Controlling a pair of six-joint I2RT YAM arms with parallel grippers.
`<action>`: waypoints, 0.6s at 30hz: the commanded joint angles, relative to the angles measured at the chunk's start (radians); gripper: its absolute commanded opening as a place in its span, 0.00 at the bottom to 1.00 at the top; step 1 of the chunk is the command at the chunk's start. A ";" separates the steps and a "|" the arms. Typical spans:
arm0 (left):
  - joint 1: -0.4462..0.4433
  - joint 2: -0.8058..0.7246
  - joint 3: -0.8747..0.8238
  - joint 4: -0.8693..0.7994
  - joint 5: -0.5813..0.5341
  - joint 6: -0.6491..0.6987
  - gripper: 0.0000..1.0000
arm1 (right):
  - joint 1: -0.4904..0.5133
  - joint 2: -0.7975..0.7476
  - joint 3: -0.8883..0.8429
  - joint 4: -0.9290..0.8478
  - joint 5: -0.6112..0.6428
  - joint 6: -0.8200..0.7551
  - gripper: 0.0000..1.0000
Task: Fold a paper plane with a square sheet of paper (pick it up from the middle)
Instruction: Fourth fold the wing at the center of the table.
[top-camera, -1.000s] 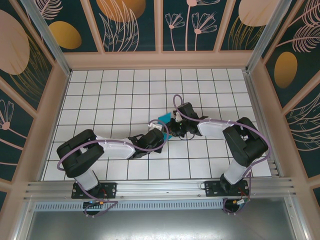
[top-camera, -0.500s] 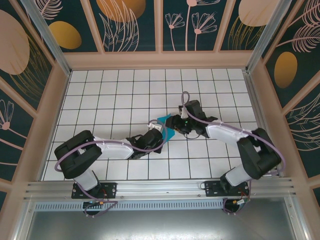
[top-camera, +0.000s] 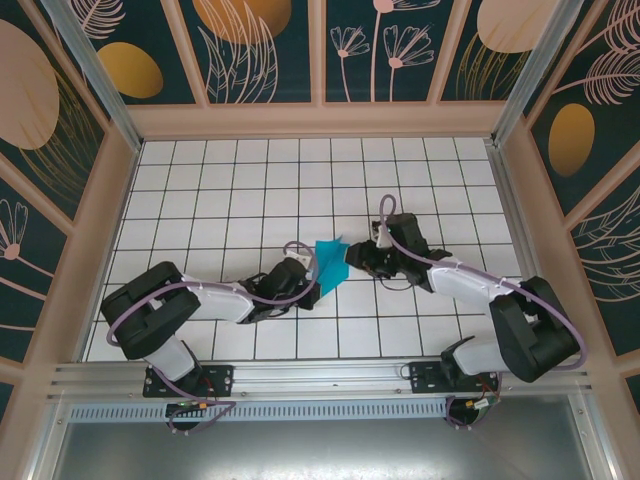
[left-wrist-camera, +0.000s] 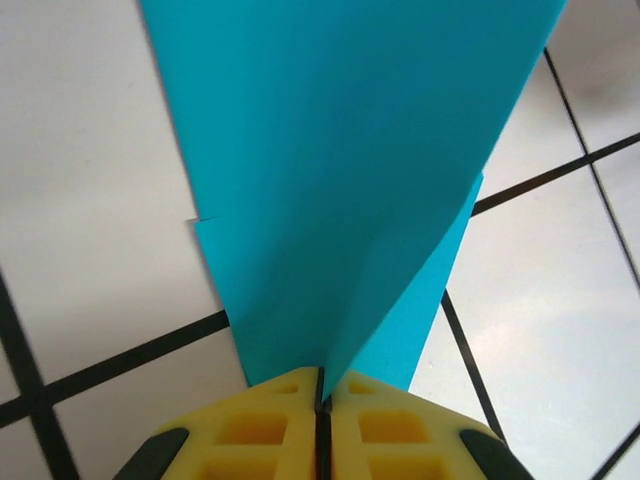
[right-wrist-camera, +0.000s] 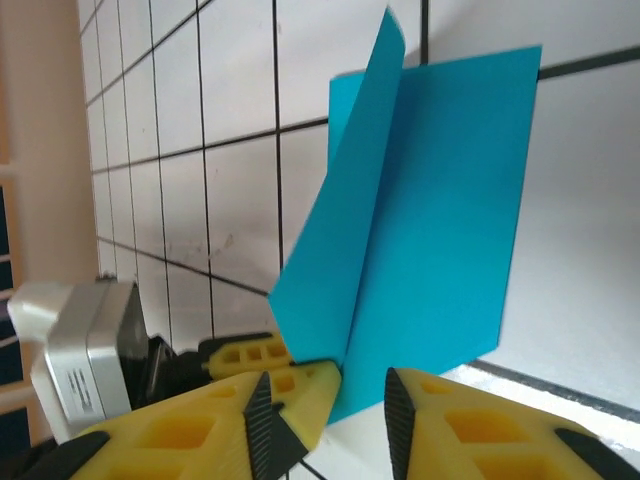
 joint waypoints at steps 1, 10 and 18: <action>0.023 -0.013 -0.053 0.080 0.092 -0.085 0.10 | 0.036 -0.004 -0.020 0.089 -0.019 0.009 0.32; 0.045 -0.033 -0.097 0.103 0.131 -0.168 0.06 | 0.067 0.091 -0.009 0.199 -0.075 0.030 0.13; 0.057 -0.016 -0.099 0.109 0.137 -0.171 0.08 | 0.083 0.223 0.050 0.252 -0.128 0.049 0.10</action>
